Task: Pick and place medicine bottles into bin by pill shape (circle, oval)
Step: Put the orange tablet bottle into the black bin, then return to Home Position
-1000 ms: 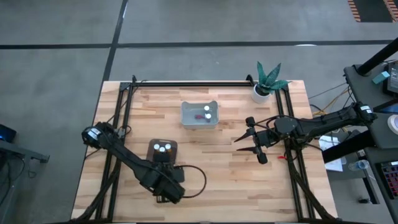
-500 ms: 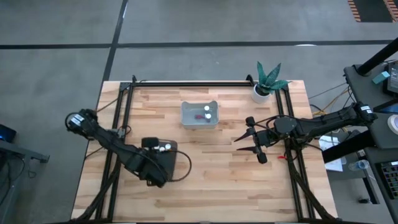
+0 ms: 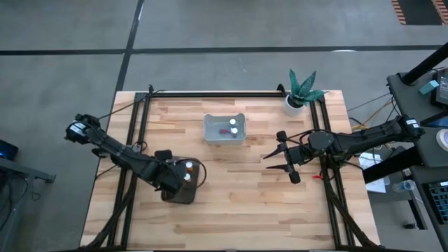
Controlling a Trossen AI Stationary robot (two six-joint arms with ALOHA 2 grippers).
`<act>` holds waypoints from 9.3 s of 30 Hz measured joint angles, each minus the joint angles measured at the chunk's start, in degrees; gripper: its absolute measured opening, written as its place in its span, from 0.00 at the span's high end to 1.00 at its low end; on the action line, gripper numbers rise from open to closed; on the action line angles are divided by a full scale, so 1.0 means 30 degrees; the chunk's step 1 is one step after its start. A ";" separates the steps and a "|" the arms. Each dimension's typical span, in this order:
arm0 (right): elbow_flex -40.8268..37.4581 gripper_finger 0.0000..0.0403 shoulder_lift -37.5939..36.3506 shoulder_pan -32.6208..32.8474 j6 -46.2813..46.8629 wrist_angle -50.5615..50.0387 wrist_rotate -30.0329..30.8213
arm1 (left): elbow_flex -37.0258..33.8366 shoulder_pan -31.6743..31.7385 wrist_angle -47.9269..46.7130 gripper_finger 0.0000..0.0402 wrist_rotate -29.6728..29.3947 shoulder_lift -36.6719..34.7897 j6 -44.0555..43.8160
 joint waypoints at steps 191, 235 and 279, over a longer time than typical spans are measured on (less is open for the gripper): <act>-0.8728 0.78 -1.4090 -0.3118 0.4051 -0.4770 0.1100 | -1.9468 0.7843 2.3449 0.99 -0.0806 -2.5441 1.5843; -0.8750 0.83 -1.4090 -0.3113 0.4037 -0.4791 0.1048 | -1.9505 0.7845 2.3449 0.99 -0.0806 -2.5455 1.5836; -0.8743 0.78 -1.4090 -0.3118 0.4043 -0.4734 0.1056 | -1.9505 0.7851 2.3449 0.99 -0.0806 -2.5448 1.5836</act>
